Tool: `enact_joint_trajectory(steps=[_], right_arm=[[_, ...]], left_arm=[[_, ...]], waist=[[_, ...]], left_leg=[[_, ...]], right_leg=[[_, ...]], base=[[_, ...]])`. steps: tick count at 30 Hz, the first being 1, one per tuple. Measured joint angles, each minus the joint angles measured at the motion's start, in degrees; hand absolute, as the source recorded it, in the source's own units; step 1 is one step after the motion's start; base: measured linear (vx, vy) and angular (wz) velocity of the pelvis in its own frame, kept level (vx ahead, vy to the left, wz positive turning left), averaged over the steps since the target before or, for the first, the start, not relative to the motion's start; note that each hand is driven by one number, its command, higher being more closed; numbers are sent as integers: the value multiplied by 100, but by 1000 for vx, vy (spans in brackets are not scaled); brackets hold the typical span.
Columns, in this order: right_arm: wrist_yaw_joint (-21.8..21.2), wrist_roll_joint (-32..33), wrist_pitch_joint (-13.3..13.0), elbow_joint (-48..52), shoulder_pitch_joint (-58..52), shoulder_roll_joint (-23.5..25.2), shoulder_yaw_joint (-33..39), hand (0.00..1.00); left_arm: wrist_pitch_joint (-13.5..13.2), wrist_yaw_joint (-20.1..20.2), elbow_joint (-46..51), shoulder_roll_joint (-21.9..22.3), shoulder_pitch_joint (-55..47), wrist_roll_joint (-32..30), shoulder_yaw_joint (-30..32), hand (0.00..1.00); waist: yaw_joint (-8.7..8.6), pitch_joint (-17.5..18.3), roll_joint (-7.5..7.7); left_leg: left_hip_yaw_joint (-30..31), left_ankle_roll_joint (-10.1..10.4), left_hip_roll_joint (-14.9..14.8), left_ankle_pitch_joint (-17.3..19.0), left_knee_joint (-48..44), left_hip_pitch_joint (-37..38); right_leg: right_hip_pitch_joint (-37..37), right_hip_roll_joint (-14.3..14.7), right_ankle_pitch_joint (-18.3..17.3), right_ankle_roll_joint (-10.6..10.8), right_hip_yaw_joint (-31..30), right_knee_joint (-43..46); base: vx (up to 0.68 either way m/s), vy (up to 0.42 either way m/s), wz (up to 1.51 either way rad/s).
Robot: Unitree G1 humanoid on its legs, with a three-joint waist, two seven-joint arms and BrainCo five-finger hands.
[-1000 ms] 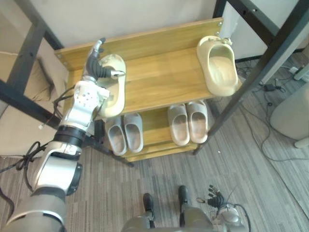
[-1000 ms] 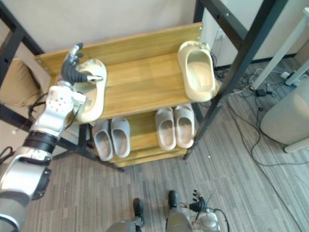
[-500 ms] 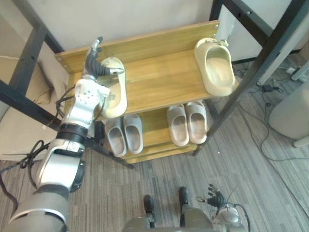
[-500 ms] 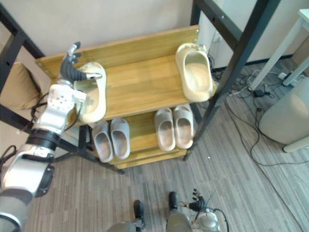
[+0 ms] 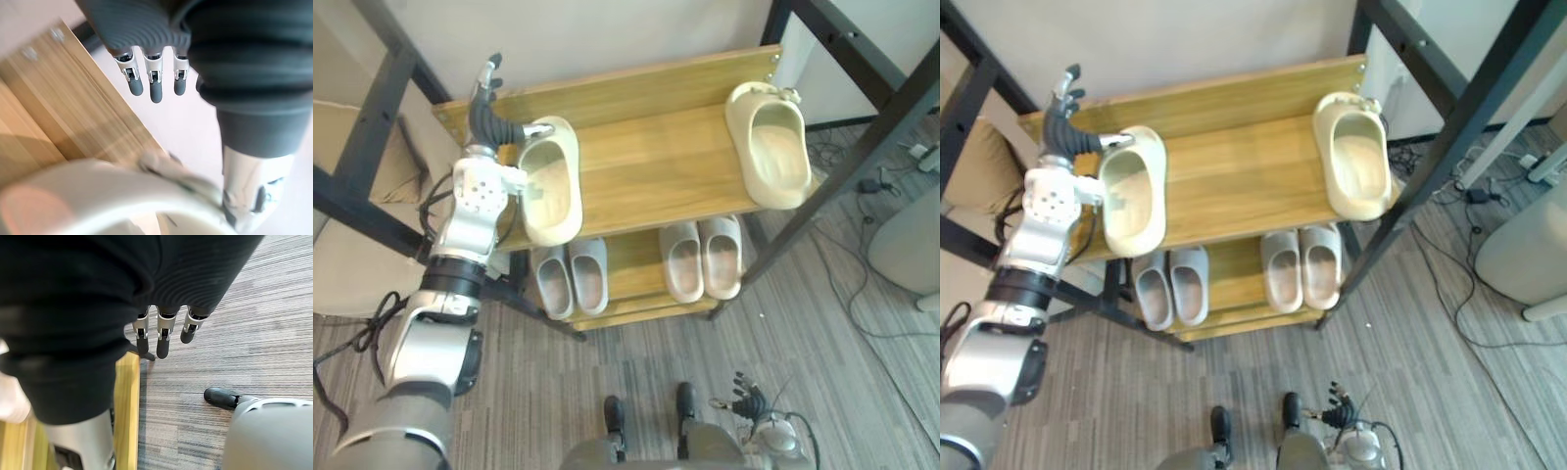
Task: Organize the slippers on the shoe rack
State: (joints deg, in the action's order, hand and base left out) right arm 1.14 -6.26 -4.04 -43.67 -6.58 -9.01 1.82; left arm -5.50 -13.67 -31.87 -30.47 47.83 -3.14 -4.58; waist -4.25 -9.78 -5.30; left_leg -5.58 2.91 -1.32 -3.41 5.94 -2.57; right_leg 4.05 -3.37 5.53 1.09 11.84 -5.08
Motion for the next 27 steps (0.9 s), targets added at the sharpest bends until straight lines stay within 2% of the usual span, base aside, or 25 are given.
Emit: enact_joint_trajectory(steps=[7,16,23,26,27], right_arm=[[-1,-11,8,-2,2,0,-22,0],[-3,-46,16,-11,19,0,-25,0],[-4,-44,24,-11,47,3,-27,0],[-4,-44,64,-12,36,8,-24,0],[-4,-43,68,-12,34,11,-23,0]], left_arm=[[1,-8,416,-1,-428,-3,151,0],[1,21,415,0,-577,-6,156,0],[42,22,185,-1,-449,-8,153,0],[80,22,134,-12,-297,-8,155,0],[80,22,134,-15,-294,-8,155,100]], waist=[[58,0,1],[76,-3,10],[76,-80,133],[81,-75,141],[81,-75,141]], left_leg=[[76,30,-24,26,4,-25],[138,17,-32,18,-1,-37],[105,17,-35,24,1,-64],[30,7,-49,35,0,-229],[26,7,-51,35,0,-235]], right_leg=[[2,11,-87,31,29,-2],[-7,30,-70,11,69,1],[43,39,-91,13,41,-1],[231,45,-92,29,1,0],[238,45,-91,28,0,0]], base=[[-11,4,3],[56,0,2],[-10,5,-2],[-15,10,-7],[18,5,-5]])
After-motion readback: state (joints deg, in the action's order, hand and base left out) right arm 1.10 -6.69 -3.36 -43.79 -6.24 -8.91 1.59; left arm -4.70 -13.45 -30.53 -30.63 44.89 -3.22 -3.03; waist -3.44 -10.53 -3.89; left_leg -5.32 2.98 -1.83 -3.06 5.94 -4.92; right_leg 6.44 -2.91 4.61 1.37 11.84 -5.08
